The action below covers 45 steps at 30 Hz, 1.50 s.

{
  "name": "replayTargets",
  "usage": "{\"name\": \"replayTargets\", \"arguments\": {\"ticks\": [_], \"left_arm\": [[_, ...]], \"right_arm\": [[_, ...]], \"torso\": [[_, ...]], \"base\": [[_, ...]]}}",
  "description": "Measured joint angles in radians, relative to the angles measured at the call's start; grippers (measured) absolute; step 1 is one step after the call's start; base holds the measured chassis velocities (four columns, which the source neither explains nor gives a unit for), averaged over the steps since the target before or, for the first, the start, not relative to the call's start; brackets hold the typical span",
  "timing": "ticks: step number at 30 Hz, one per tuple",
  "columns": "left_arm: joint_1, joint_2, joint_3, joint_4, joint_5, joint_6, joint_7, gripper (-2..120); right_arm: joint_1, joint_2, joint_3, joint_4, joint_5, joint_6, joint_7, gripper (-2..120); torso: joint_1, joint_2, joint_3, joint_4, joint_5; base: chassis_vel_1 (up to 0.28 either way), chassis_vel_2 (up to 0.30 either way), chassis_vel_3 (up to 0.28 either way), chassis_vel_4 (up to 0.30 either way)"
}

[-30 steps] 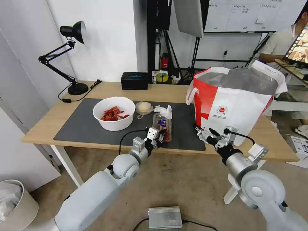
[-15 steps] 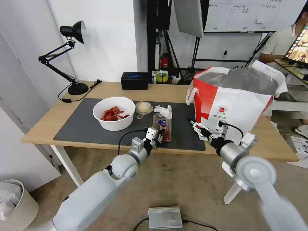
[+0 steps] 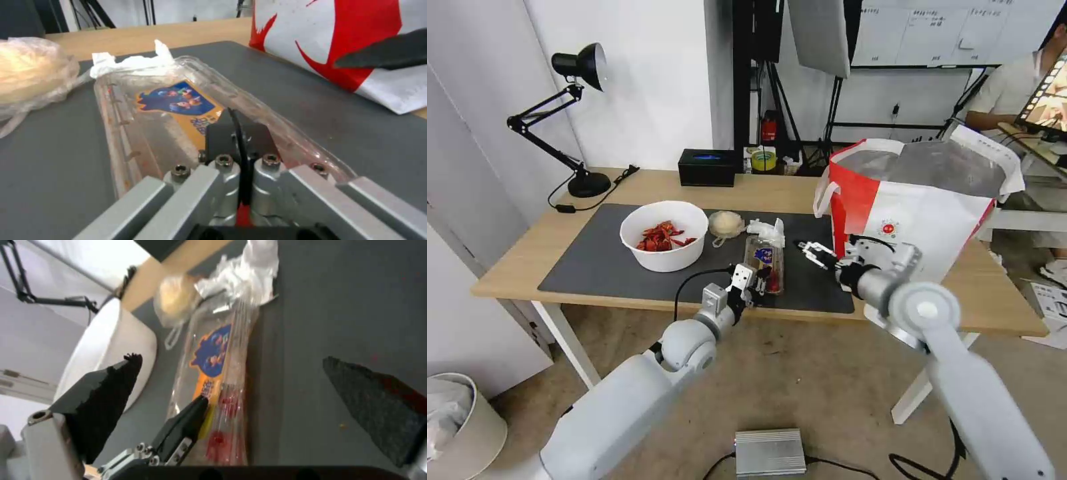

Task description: Pick up the trash from the table and place it into the takeout bag.

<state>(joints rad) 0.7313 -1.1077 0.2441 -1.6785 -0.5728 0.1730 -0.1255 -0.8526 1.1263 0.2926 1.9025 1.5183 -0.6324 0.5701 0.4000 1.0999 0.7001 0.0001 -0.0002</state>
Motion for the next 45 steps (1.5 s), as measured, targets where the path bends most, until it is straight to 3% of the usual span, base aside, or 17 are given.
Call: {"name": "replayTargets", "arguments": {"ticks": [23, 45], "left_arm": [[0.007, -0.003, 0.001, -0.011, -0.006, -0.004, -0.007, 0], [0.018, -0.006, -0.007, -0.012, -0.006, -0.009, -0.009, 0]], "right_arm": [[0.203, 0.119, -0.093, -0.228, -0.001, -0.035, 0.086, 100], [0.251, 0.192, -0.123, -0.312, -0.013, -0.055, 0.113, 100]], "torso": [[0.0, 0.0, 0.0, 0.0, 0.0001], [0.0, 0.0, 0.0, 0.0, 0.0001]], "base": [[0.0, 0.0, 0.0, 0.0], [0.0, 0.0, 0.0, 0.0]]}}
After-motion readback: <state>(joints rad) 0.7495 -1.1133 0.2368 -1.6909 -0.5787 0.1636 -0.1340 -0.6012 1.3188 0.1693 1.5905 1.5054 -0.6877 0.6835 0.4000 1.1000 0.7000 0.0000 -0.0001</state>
